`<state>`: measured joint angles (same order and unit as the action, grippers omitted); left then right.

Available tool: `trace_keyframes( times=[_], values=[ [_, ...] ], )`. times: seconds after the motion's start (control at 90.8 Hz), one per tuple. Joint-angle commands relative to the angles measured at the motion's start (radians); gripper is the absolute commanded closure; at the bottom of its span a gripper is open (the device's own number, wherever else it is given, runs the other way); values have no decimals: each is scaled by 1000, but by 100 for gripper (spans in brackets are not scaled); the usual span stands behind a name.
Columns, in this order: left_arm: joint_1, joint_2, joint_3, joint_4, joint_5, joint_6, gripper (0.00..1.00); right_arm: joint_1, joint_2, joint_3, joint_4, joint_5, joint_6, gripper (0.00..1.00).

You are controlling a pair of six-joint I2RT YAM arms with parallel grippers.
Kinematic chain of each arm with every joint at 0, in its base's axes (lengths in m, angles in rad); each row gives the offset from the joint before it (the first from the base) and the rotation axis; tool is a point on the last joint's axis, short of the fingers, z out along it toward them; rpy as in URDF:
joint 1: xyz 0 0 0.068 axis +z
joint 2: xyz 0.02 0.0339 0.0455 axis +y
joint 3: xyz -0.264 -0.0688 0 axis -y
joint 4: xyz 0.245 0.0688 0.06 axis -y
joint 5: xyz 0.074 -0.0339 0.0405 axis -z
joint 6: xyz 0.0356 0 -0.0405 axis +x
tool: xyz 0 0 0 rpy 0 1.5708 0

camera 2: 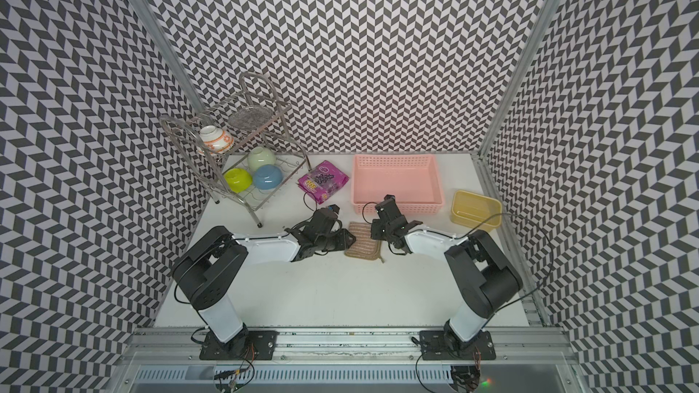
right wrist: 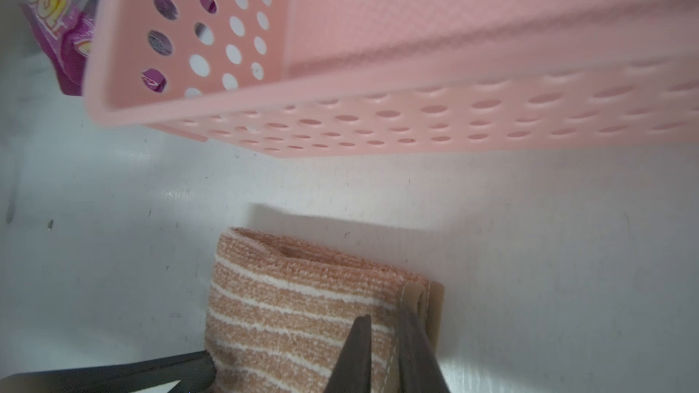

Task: Fold the square dishcloth
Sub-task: Smooth out the cleaning item at the center of the board.

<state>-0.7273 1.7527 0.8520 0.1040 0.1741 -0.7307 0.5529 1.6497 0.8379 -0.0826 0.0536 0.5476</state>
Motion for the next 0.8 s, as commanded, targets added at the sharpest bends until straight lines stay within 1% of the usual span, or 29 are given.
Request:
trace_keyframes(
  times=[0.0,0.231,0.33,0.551,0.793],
  values=[
    [-9,-3,-4,12,8,8,67,-8,9,-8,26,13,9,83],
    [-19,-70,-6,13,42,36,66,-17,38,-4,28,11,7,84],
    [-18,-85,-22,11,62,40,69,-19,37,4,24,11,0,84],
    [-24,-46,-69,41,113,39,75,-19,9,33,-15,6,-36,84],
    [-27,-3,-78,84,134,24,76,-16,-100,-7,-62,-5,-51,82]
  ],
)
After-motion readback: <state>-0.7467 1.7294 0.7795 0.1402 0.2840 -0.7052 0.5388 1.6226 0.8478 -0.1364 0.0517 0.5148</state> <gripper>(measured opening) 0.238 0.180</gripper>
